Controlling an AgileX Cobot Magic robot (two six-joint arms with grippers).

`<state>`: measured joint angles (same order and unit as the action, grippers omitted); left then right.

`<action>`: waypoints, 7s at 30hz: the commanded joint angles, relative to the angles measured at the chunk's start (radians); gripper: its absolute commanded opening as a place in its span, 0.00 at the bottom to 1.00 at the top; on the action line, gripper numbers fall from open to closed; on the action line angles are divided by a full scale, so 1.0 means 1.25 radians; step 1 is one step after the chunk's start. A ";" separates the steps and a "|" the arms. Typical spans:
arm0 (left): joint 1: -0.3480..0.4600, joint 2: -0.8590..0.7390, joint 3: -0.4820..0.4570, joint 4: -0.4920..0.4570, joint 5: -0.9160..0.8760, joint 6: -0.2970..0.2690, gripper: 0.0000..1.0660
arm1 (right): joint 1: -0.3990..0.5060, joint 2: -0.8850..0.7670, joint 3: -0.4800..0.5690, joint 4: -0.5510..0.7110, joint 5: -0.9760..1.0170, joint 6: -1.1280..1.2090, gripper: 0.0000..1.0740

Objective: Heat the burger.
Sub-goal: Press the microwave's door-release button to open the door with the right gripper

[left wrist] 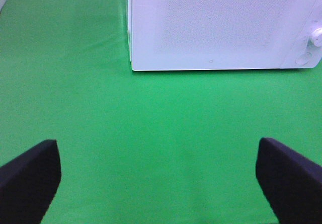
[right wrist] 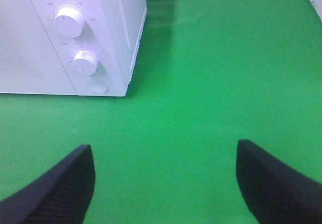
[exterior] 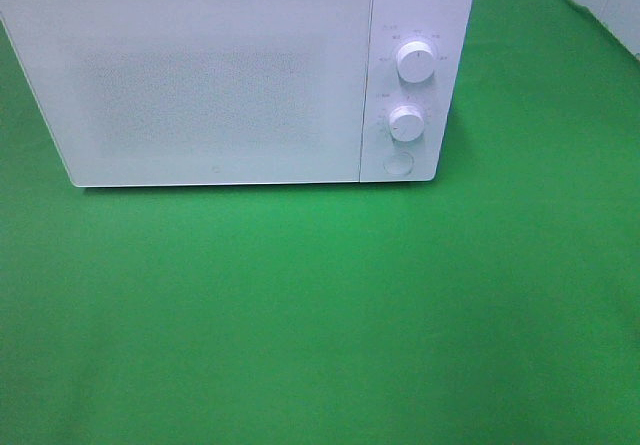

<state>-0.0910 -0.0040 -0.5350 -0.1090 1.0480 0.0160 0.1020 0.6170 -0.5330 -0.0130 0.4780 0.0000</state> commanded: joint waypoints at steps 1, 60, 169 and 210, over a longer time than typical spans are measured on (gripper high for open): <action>0.000 -0.014 0.002 -0.001 -0.007 -0.001 0.92 | -0.006 0.048 0.000 -0.002 -0.031 0.000 0.70; 0.000 -0.014 0.002 -0.001 -0.007 -0.001 0.92 | 0.460 0.701 0.194 0.604 -1.193 -0.361 0.70; 0.000 -0.014 0.002 -0.001 -0.007 -0.001 0.92 | 0.395 1.189 -0.272 0.576 -1.022 0.999 0.00; 0.000 -0.014 0.002 -0.001 -0.007 -0.001 0.92 | 0.361 1.257 -0.410 0.564 -1.322 0.978 0.00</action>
<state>-0.0910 -0.0040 -0.5350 -0.1090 1.0480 0.0160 0.5940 2.2050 -0.9700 0.7610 -0.9120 1.2350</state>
